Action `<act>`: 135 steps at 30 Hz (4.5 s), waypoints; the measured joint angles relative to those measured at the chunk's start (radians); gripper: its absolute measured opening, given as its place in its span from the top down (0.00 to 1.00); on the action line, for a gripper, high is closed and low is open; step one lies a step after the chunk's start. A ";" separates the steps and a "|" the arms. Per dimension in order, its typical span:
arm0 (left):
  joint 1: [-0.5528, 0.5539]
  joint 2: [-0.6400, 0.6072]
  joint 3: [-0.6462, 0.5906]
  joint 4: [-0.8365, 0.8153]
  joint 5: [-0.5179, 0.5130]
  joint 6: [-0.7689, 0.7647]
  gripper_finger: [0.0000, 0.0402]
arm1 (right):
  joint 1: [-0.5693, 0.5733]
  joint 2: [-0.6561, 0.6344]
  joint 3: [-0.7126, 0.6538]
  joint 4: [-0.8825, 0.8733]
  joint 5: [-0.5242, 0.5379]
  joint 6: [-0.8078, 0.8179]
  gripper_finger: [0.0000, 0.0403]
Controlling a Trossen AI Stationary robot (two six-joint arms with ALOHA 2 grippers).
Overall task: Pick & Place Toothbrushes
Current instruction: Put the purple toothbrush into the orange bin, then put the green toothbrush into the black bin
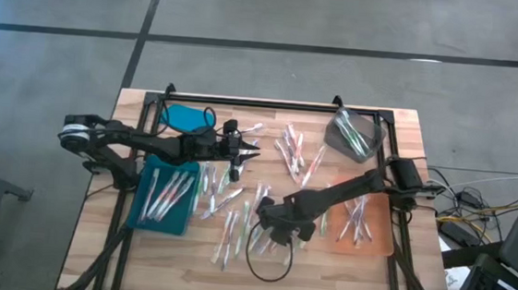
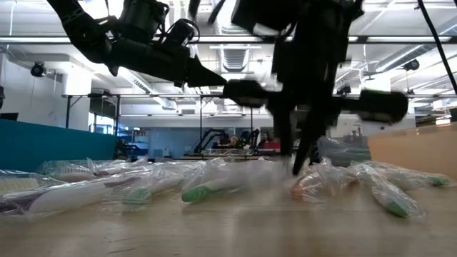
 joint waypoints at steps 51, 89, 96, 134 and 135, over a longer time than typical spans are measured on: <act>0.000 0.000 0.000 0.003 -0.015 -0.010 0.81 | 0.106 -0.696 -0.053 -0.780 0.100 2.367 0.95; 0.000 0.000 0.000 0.004 -0.016 0.021 0.81 | 0.268 -0.692 -0.515 -0.395 0.124 2.830 0.95; 0.000 0.000 0.000 0.004 -0.016 0.020 0.81 | 0.268 -0.692 -0.603 -0.236 0.177 2.865 0.95; 0.000 0.000 0.003 0.004 -0.016 0.017 0.81 | 0.268 -0.614 -0.637 -0.232 -0.012 2.829 0.66; 0.000 0.000 0.003 0.005 -0.016 0.017 0.81 | 0.268 -0.622 -0.637 -0.234 -0.012 2.828 0.64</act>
